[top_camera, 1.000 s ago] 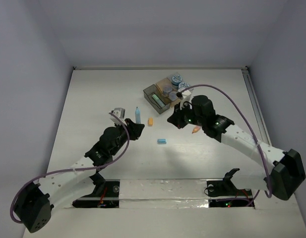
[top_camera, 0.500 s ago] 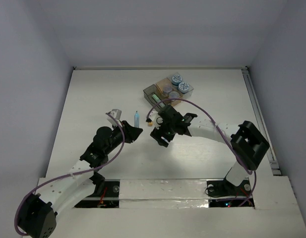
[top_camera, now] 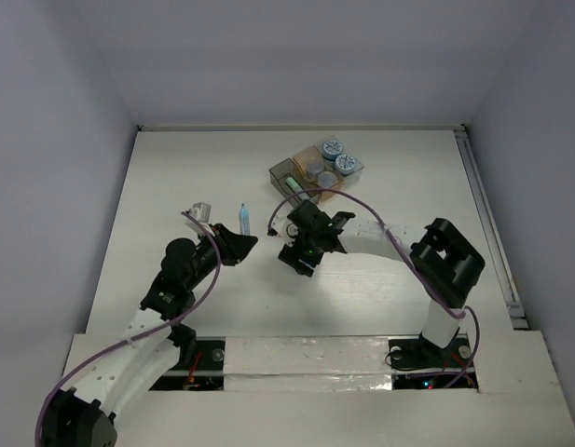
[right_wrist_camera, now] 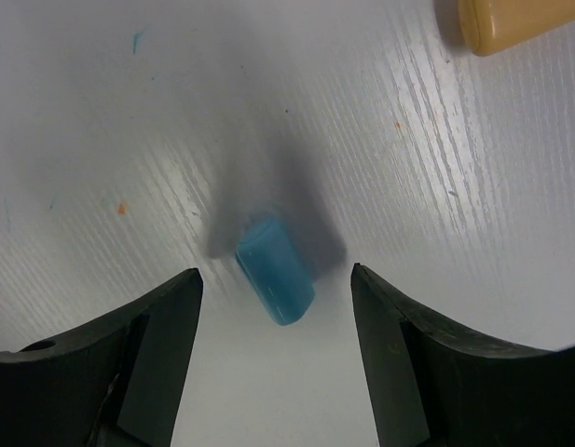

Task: Sort the stationery into containers
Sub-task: Close the pen cap on the pen.

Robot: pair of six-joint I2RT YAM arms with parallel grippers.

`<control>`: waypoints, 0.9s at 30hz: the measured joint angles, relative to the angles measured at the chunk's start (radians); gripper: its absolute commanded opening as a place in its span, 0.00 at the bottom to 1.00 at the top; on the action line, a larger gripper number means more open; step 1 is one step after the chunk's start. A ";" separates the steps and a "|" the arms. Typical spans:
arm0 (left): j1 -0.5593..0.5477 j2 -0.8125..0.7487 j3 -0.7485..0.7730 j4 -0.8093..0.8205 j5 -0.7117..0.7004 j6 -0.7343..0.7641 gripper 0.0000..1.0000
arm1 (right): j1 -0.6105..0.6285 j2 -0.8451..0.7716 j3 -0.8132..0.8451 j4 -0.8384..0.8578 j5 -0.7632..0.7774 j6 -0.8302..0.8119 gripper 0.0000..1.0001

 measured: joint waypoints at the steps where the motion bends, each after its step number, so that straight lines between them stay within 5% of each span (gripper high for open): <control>1: 0.002 0.002 0.000 0.000 0.002 0.000 0.00 | 0.003 0.005 0.004 0.000 0.001 0.000 0.68; 6: 0.003 0.023 -0.001 -0.002 0.011 -0.004 0.00 | 0.020 0.055 0.025 0.008 0.028 0.000 0.61; 9: 0.004 0.023 -0.001 0.000 0.011 -0.004 0.00 | 0.027 0.059 0.029 0.014 0.054 0.007 0.46; 10: 0.004 0.024 -0.001 -0.001 0.011 -0.003 0.00 | 0.028 0.060 0.029 0.015 0.064 0.008 0.30; 12: 0.004 0.024 -0.001 -0.001 0.011 -0.003 0.00 | 0.030 0.060 0.032 0.014 0.082 0.016 0.14; 16: 0.004 0.025 -0.002 0.001 0.016 -0.003 0.00 | 0.031 0.060 0.036 0.021 0.107 0.043 0.01; 27: 0.004 0.076 -0.098 0.195 0.178 -0.050 0.00 | -0.055 -0.216 -0.102 0.246 0.101 0.349 0.00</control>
